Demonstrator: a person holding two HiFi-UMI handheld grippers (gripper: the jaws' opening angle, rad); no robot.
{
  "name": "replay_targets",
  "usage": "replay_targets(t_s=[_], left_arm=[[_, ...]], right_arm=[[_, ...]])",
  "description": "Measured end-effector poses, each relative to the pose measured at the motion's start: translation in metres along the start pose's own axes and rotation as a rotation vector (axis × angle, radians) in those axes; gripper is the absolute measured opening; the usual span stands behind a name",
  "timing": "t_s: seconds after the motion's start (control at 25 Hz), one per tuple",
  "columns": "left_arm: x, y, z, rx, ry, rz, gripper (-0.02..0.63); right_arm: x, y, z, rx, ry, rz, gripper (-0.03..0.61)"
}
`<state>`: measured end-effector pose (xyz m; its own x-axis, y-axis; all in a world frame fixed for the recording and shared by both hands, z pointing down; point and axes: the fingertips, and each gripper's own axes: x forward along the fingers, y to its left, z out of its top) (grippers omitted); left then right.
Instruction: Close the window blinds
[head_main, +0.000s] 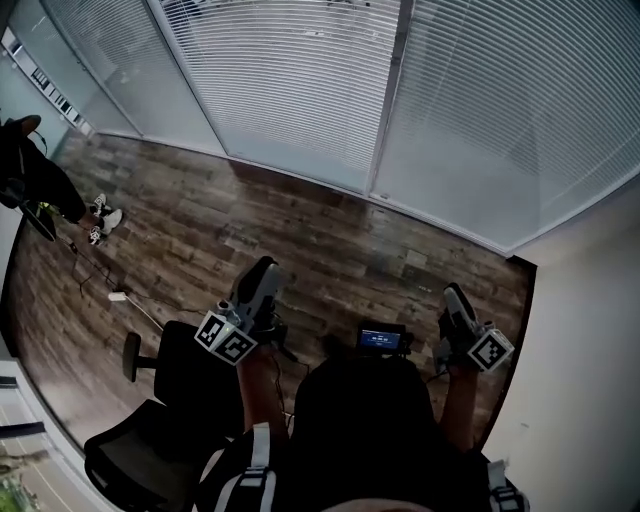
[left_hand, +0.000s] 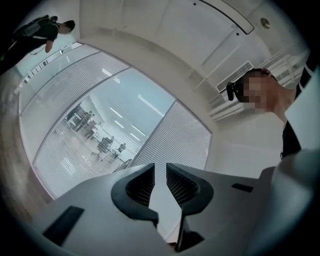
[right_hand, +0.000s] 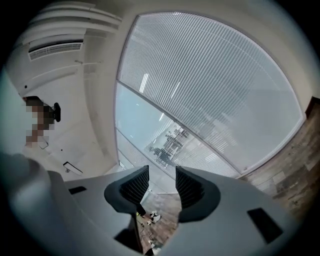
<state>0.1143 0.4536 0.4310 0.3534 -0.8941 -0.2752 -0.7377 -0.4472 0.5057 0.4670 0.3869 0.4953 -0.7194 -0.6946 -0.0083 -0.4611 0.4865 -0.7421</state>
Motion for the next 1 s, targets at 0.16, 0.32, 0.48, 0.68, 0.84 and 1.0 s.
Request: replay_targets(t_s=[0.16, 0.32, 0.48, 0.68, 0.84, 1.0], left_arm=[[-0.007, 0.018, 0.012, -0.014, -0.022, 0.001, 0.081], [-0.006, 0.048, 0.036, -0.003, -0.081, 0.029, 0.081], [-0.015, 0.072, 0.038, -0.016, -0.076, 0.093, 0.081], [-0.007, 0.106, 0.061, 0.023, -0.093, 0.150, 0.081], [0.007, 0.142, 0.083, 0.073, -0.105, 0.202, 0.081], [0.033, 0.167, 0.112, 0.116, -0.116, 0.236, 0.081]], right_arm=[[0.021, 0.003, -0.006, -0.012, 0.028, -0.008, 0.172], [0.074, 0.009, 0.001, -0.026, 0.048, 0.035, 0.172], [0.110, 0.006, -0.015, 0.005, 0.110, 0.033, 0.172], [0.176, -0.006, -0.027, 0.045, 0.164, 0.072, 0.172], [0.251, -0.023, -0.033, 0.084, 0.193, 0.118, 0.172], [0.319, -0.018, -0.017, 0.084, 0.217, 0.178, 0.172]])
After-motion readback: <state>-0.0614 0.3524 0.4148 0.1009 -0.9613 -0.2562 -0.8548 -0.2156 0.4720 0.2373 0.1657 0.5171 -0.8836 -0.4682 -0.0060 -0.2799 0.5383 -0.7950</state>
